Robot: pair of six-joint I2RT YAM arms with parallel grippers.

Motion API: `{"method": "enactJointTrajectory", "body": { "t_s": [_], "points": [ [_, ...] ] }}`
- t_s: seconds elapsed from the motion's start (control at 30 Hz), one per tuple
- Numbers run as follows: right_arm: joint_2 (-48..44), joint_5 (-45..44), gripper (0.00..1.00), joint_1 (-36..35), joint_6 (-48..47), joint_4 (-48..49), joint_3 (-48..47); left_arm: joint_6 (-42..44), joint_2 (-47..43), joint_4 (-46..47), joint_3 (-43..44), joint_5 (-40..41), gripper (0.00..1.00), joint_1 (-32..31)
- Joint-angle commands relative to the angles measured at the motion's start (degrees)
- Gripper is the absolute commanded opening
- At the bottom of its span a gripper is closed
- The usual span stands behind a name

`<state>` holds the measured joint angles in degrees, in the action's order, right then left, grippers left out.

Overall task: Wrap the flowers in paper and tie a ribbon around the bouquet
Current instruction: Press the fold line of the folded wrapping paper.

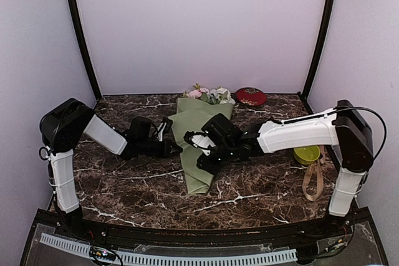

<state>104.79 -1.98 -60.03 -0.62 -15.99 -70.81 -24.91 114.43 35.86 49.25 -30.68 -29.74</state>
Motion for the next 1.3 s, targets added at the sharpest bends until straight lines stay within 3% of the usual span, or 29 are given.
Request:
{"method": "enactJointTrajectory", "body": {
  "t_s": [0.0, 0.2, 0.53, 0.8, 1.03, 1.17, 1.27],
  "points": [
    [3.84, -0.36, 0.35, 0.79, 2.9, 0.19, 1.08, 2.22, -0.89, -2.91, -0.82, 1.79, 0.0, 0.32],
    [4.74, -3.57, 0.26, 0.73, 4.21, 1.26, 7.97, 2.78, -0.31, -4.07, -0.25, 2.71, 0.0, 0.31],
    [-1.16, -4.25, 0.24, -0.59, 5.35, -2.95, 15.07, 3.1, 0.79, -4.82, 0.01, 2.48, 0.0, 0.37],
    [-7.04, -0.6, 0.19, -0.8, 1.46, -8.79, 9.41, 3.37, 0.7, -5.14, 0.32, 1.42, 0.0, 0.31],
    [-0.4, 2.27, 0.08, -0.78, 2.18, -3.62, 2.36, 3.37, 0.56, -5.55, 0.16, 1.21, 0.0, 0.3],
    [3.8, 5.74, 0.0, -1.11, 1.83, -2.35, 2.48, 3.26, 0.62, -5.36, -0.12, 1.2, 0.0, 0.3],
    [5.22, 7.45, 0.0, -2.0, 1.13, -3.49, 4.01, 3.47, 0.62, -5.74, 0.03, 1.39, 0.0, 0.33]
  ]
}}
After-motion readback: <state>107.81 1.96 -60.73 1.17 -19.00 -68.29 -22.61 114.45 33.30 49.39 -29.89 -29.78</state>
